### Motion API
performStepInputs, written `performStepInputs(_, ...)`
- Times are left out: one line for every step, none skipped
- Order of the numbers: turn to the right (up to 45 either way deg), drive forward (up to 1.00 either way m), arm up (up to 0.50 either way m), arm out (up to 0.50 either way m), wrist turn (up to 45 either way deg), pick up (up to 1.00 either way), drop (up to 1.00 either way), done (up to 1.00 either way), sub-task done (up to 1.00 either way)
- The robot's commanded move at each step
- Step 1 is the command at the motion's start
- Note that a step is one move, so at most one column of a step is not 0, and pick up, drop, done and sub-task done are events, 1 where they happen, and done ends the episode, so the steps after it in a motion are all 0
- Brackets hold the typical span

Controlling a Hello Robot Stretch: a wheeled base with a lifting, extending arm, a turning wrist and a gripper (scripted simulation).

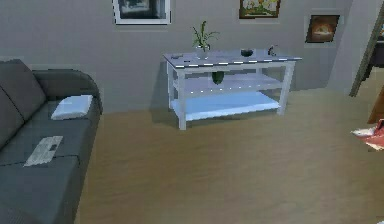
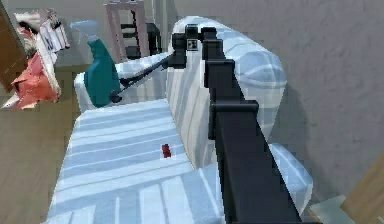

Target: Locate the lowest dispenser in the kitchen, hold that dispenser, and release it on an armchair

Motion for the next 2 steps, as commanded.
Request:
performStepInputs(0.0, 0.00, -0.50, 0.00, 0.0, 0.00, 0.00, 0.00, 0.00)
performStepInputs(0.0, 0.00, 0.00, 0.00, 0.0, 0.00, 1.00, 0.00, 0.00)
